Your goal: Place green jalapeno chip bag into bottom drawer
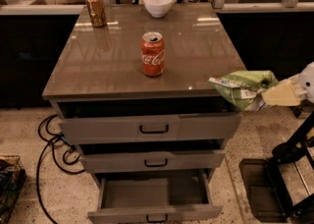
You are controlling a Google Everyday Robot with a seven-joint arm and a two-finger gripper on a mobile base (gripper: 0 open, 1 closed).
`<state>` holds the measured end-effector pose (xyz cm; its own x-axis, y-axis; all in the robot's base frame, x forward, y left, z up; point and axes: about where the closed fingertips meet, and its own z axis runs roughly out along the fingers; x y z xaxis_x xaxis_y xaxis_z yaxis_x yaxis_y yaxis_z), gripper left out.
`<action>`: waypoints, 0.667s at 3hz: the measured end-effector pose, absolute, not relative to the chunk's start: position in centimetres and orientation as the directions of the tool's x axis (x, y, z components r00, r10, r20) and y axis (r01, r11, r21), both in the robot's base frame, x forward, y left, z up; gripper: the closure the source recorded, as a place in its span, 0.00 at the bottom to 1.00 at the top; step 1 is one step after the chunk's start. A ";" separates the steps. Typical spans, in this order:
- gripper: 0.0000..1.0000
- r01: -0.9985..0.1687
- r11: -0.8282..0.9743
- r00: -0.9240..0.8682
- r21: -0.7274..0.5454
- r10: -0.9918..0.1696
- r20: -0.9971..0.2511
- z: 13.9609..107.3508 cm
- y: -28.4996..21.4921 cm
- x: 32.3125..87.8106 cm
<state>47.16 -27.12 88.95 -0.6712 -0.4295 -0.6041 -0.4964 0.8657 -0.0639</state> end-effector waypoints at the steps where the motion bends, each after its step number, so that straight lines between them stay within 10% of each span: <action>1: 1.00 -0.515 0.849 -0.749 0.115 -0.381 -0.542 81.6 -29.1 51.1; 2: 1.00 -0.519 0.809 -0.781 0.276 -0.317 -0.537 75.9 -29.9 53.3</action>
Offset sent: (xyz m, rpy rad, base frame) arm 0.0900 -0.0447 -0.2041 0.4495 0.3282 0.0788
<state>53.32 -29.91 75.92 -0.7815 -0.3173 -0.5373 -0.5185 0.8091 0.2764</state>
